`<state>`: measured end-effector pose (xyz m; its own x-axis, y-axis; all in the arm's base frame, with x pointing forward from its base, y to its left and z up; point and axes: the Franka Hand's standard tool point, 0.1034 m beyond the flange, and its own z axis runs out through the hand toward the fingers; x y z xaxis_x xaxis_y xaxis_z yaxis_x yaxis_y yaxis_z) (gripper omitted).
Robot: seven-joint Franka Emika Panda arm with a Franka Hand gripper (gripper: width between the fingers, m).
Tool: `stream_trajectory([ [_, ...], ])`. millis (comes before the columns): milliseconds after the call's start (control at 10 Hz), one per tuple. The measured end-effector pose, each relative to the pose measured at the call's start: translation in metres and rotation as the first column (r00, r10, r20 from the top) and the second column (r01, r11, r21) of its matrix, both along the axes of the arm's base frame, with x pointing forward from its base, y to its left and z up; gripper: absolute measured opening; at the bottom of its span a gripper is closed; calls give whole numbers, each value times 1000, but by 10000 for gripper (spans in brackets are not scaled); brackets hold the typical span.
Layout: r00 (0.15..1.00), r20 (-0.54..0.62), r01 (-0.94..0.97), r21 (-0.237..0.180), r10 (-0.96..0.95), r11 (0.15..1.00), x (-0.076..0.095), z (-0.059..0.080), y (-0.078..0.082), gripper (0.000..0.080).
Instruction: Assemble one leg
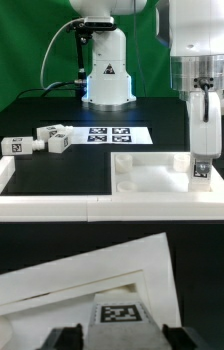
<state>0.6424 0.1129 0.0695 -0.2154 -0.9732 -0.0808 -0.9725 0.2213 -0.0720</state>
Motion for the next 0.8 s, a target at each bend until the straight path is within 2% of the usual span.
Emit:
stream_trajectory([
  [100,999,15,-35,2,35,999,3,9,1,566],
  [200,996,40,-86,4,86,996,8,24,3,632],
  [300,987,61,-151,0,151,989,10,37,4,632],
  [400,974,74,-213,-8,213,977,12,42,4,644],
  [800,975,68,-212,-8,212,977,10,38,5,648],
])
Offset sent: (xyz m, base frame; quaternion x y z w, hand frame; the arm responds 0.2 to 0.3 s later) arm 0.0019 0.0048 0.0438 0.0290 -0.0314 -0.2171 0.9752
